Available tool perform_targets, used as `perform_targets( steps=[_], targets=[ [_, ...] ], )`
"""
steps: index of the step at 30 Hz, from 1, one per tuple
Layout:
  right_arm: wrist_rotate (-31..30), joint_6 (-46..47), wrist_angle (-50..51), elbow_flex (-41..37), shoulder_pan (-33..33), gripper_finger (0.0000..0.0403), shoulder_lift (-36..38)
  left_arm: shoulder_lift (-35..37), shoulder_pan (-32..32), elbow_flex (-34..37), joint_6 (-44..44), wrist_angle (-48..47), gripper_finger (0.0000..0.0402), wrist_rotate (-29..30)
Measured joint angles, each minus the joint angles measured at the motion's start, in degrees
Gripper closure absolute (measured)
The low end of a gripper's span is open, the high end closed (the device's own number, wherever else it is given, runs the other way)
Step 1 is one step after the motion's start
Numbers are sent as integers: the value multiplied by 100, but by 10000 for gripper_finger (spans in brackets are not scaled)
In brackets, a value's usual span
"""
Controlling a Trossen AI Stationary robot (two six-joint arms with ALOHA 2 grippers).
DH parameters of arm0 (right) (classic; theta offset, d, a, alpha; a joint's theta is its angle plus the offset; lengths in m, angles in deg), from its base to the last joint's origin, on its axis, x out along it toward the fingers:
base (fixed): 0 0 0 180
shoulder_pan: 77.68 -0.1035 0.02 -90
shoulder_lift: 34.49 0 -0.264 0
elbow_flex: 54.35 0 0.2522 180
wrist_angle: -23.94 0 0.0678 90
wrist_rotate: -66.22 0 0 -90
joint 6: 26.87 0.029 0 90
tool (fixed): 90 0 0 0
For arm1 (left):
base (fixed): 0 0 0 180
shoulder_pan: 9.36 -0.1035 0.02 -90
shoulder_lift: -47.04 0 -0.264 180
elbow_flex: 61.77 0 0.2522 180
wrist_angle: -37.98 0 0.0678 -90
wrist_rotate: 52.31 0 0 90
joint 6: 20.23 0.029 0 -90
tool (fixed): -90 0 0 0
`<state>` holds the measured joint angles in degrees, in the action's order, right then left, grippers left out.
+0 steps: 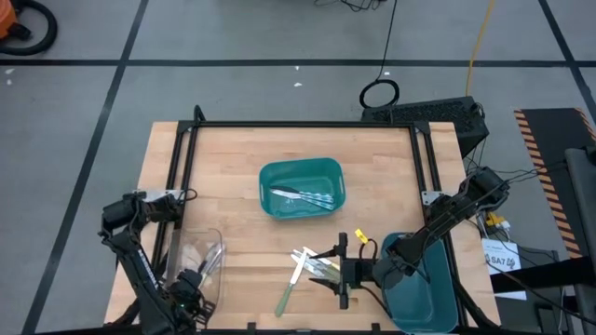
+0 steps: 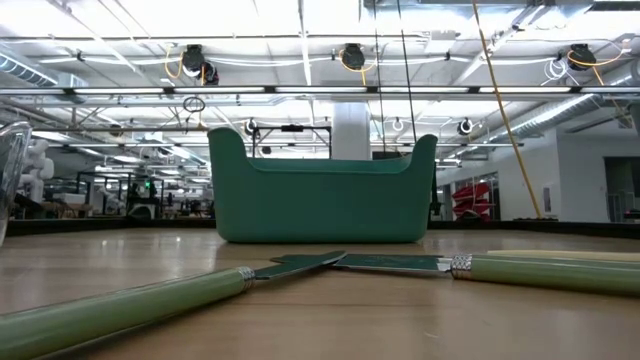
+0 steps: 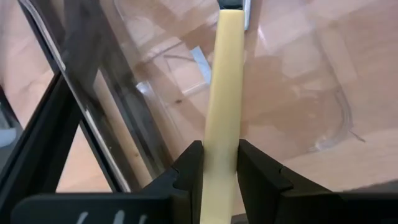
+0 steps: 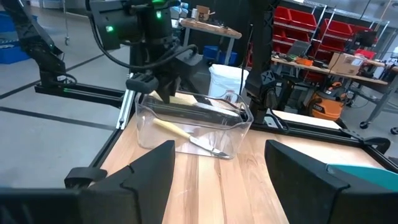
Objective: Sort silverware by color (type)
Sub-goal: Put the top yellow knife into the transparent bin, then put the yellow knife into the transparent bin
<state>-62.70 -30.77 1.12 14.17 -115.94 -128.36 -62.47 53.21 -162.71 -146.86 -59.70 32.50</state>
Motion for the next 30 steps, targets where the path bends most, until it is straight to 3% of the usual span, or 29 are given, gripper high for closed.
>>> perform_targets(
  steps=[9,14,21,30],
  targets=[
    [0,0,0,0,-10,161,0,-173,-48,-2,-3,-290,320,-151],
    [0,17,1,0,-12,161,0,-305,43,-2,-44,-593,285,-328],
    [0,17,-2,0,-17,161,0,-374,161,-2,9,-431,276,-321],
    [-7,245,157,0,-17,161,0,-367,135,-2,489,-443,274,569]
  ],
)
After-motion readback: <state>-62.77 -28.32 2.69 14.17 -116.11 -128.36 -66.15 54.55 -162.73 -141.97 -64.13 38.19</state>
